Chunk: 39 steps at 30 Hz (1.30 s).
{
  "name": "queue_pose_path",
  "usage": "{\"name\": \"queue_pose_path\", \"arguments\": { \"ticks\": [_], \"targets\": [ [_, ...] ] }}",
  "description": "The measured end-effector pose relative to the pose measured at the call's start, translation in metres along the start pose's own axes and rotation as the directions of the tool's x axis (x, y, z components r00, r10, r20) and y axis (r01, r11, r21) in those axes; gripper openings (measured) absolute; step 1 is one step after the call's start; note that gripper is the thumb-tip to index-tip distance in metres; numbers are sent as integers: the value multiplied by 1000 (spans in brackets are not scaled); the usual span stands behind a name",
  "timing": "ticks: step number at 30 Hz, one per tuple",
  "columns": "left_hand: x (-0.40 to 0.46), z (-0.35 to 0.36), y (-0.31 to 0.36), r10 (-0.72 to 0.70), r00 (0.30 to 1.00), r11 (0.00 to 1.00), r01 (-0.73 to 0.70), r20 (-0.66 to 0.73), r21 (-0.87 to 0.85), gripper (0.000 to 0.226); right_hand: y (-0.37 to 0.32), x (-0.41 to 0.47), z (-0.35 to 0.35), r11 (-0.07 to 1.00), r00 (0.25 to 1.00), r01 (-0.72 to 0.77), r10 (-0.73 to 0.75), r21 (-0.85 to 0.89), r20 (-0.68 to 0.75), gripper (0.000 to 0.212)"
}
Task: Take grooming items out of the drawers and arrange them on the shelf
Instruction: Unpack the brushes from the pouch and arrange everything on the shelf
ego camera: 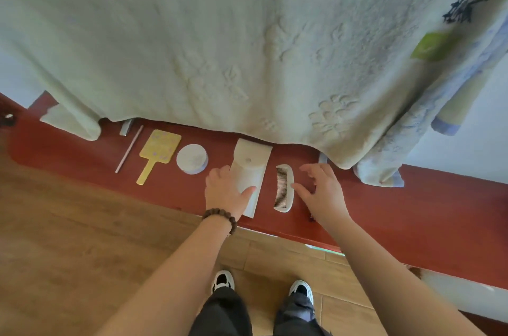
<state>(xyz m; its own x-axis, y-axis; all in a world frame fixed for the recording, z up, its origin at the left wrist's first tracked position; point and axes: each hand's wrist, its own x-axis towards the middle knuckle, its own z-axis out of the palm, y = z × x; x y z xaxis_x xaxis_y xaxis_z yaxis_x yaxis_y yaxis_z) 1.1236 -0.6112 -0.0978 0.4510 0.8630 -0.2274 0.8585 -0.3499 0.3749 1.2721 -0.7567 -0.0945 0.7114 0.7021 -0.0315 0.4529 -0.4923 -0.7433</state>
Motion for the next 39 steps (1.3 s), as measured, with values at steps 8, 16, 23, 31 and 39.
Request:
{"name": "queue_pose_path", "arguments": {
  "ticks": [8,16,23,31,39],
  "targets": [
    [41,-1,0,84,970,996,-78,229,-36,73,-40,-30,33,985,972,-169,173,38,-158,24],
    [52,-29,-34,163,905,896,31,393,-443,49,-69,-47,35,968,939,-249,252,43,-234,22],
    [34,-73,-45,391,782,668,121,485,-734,62,-106,-29,20,952,981,179,-191,-248,-25,75],
    [13,-112,-53,488,746,610,80,453,-788,52,-132,-9,16,665,730,573,-680,-479,-71,24],
    [4,-136,-58,482,810,631,-55,335,-774,50,-153,-5,19,757,746,567,-639,-324,-189,24]
  ]
}}
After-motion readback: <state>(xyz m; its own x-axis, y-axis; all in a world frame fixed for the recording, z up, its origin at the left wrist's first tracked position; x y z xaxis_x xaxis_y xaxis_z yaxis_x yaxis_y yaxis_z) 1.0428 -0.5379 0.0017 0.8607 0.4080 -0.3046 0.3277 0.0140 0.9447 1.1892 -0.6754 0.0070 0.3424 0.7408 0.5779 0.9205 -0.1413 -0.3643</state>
